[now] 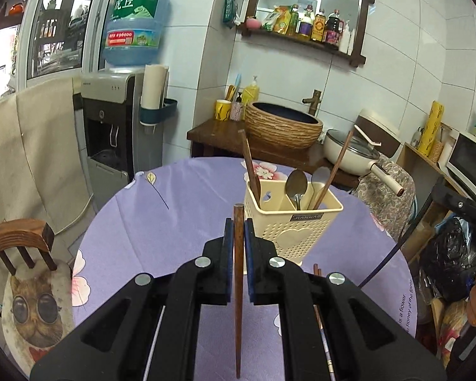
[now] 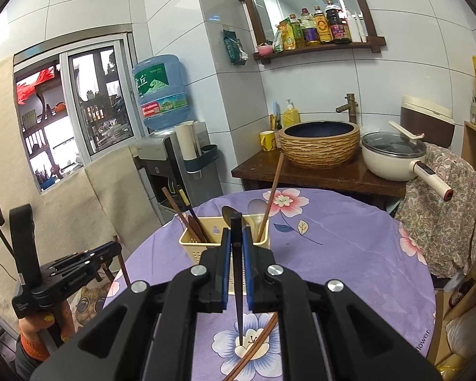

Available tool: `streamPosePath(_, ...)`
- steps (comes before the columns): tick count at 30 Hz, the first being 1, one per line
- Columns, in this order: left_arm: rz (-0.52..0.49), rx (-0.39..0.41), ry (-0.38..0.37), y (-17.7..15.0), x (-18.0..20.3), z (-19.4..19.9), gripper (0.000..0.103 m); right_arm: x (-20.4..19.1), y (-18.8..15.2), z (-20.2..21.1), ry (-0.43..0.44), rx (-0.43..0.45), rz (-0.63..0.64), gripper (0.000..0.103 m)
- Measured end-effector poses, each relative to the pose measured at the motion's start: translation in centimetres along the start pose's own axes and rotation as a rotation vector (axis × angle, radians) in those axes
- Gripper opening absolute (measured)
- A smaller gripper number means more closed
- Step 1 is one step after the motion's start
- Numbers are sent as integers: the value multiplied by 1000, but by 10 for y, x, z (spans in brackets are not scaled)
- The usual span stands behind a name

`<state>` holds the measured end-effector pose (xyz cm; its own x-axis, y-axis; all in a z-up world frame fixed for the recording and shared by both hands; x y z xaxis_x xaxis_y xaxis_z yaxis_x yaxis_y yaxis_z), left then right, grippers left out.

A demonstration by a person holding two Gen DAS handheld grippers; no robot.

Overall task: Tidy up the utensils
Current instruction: 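Lower the chopsticks into the caddy and open both grippers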

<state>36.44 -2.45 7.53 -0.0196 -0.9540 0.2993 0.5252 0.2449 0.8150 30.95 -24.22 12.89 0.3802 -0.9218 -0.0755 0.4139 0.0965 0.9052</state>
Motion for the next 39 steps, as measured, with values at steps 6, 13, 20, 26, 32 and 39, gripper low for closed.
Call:
streamPosePath(6, 10, 3, 1, 11, 1, 2, 7, -3, 4, -5, 1, -12, 9, 8)
streamPosePath(13, 14, -1, -38, 28, 7, 4, 7, 0, 19, -15, 32, -23, -8, 8)
streamPosePath(20, -11, 49, -119, 91, 41, 30, 7, 4, 96, -9, 41, 59, -29, 8)
streamPosePath(26, -12, 118, -120, 155, 73, 37, 7, 5, 156, -13, -36, 138, -3, 8)
streamPosePath(32, 13, 125, -110, 183, 89, 11, 7, 9, 151, -50, -85, 108, 16, 8)
streamPosePath(39, 20, 48, -53, 145, 79, -51, 7, 18, 92, -106, -102, -10, 1, 8)
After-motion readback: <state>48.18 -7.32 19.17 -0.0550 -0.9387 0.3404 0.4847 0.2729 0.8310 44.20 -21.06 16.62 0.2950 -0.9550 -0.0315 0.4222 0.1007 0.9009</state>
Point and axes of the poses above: each gripper's, at about its wrist camera, not at the fingertips, and z roughly against the way its jaws point, x to its right, y to its top, the point moved 7 cm from there along -z, roughly the way its jaws point, and after that the axes turned 9 degrees about z, right-handed, at the moved point
